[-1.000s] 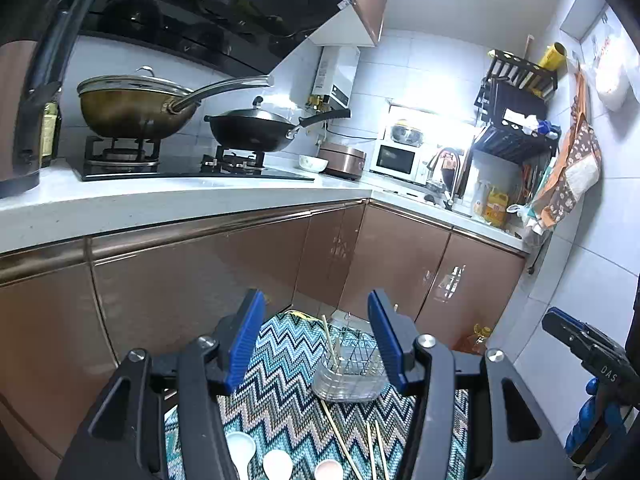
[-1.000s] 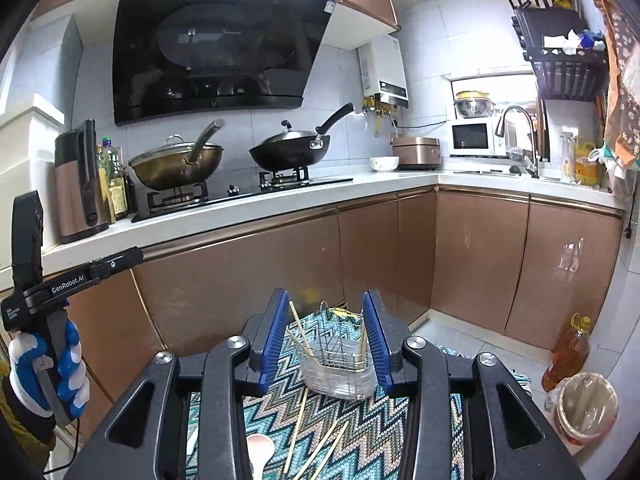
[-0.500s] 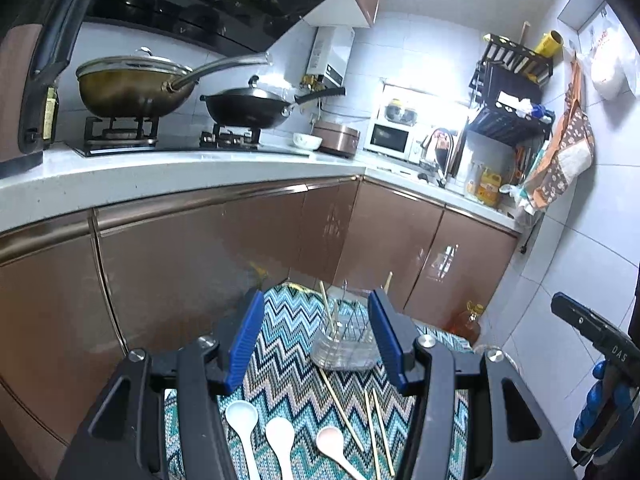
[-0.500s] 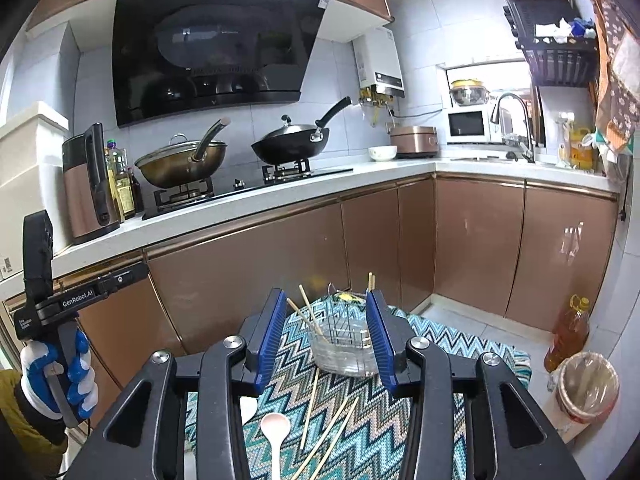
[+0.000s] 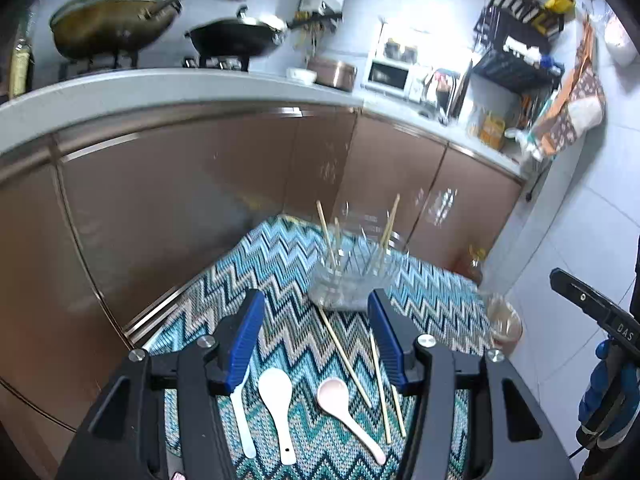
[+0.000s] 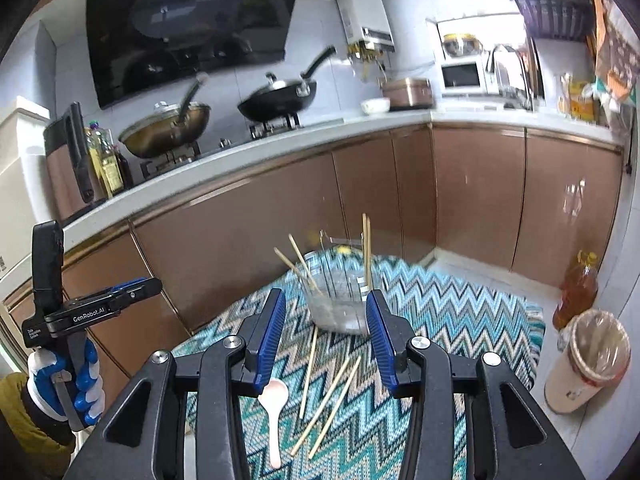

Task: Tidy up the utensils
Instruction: 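Lower the left tool onto a chopstick and grasp it while the right tool grasps another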

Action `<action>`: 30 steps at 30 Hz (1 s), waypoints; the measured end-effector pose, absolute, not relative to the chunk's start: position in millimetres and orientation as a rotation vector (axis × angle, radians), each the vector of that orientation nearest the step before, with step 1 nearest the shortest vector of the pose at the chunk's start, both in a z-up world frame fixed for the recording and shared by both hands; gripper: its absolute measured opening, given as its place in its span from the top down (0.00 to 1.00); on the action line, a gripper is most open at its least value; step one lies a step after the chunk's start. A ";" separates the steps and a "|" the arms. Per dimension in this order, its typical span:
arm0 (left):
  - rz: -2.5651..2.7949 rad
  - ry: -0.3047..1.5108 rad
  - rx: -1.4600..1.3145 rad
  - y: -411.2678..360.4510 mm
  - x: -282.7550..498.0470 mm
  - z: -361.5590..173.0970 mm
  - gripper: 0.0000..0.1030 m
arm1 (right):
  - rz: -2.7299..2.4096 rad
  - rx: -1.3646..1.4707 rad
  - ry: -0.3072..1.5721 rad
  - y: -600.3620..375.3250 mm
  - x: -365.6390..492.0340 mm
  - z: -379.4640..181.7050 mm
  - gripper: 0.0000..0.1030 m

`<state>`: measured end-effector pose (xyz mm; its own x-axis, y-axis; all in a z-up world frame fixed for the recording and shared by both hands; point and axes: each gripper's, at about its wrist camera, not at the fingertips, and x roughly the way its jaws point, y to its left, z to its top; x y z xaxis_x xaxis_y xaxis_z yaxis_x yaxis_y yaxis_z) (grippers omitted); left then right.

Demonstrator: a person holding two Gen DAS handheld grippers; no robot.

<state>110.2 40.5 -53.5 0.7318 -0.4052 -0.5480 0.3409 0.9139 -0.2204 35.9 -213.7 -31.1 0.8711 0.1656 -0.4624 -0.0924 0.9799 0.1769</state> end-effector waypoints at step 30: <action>-0.443 1.209 -0.150 -62.4 254.8 -224.0 0.59 | 0.213 0.289 1.131 -224.2 209.4 -225.3 0.76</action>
